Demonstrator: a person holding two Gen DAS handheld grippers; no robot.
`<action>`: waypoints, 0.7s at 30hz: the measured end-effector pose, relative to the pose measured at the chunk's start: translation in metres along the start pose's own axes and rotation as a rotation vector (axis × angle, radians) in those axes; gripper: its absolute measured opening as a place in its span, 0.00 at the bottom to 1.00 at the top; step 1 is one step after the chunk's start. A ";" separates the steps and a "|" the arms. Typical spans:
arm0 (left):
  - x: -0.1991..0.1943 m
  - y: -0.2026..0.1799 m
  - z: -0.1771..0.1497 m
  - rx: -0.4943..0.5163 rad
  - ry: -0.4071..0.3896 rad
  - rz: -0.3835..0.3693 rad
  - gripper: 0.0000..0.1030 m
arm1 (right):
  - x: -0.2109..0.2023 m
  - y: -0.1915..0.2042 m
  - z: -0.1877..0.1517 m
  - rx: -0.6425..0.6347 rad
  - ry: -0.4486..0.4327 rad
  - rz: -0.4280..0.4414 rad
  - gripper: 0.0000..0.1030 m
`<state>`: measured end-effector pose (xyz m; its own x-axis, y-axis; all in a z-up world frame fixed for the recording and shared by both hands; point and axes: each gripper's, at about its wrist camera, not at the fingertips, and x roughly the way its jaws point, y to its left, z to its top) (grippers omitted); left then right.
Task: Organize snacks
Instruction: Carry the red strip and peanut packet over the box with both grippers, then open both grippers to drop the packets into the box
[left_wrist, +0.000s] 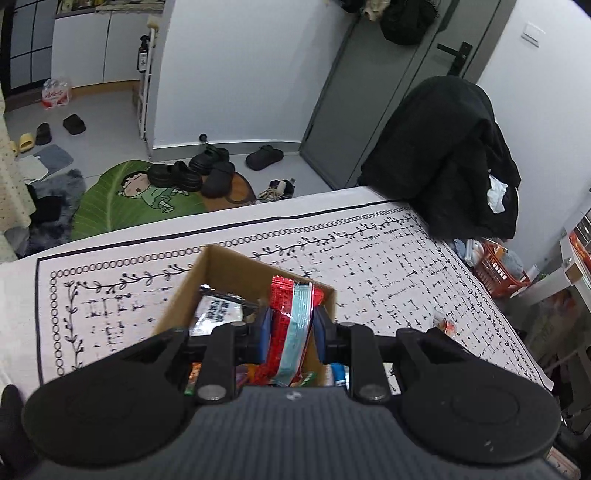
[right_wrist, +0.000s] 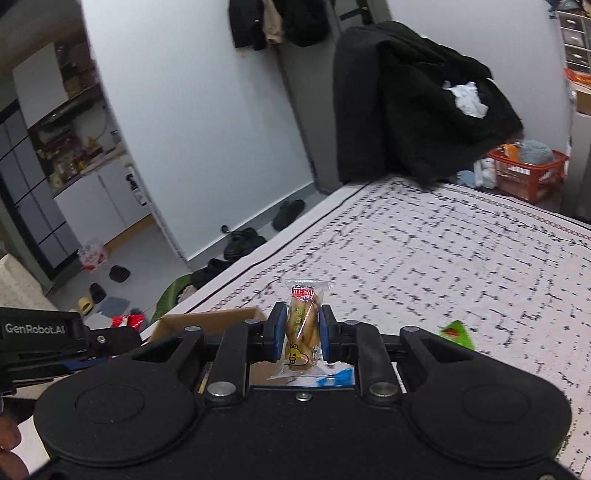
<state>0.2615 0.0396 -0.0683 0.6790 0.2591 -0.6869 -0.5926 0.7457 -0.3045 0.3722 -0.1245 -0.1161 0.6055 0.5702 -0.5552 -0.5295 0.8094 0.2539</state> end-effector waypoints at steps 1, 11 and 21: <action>-0.001 0.003 0.000 -0.002 0.001 0.002 0.23 | 0.000 0.003 0.000 -0.005 0.001 0.006 0.18; -0.006 0.033 -0.006 -0.054 0.032 0.032 0.23 | 0.007 0.028 -0.007 -0.031 0.043 0.080 0.18; -0.012 0.050 -0.008 -0.105 0.070 0.044 0.27 | 0.014 0.063 -0.021 -0.078 0.107 0.171 0.18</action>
<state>0.2200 0.0689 -0.0805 0.6214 0.2443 -0.7444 -0.6662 0.6649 -0.3379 0.3346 -0.0686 -0.1246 0.4387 0.6765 -0.5915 -0.6655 0.6869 0.2920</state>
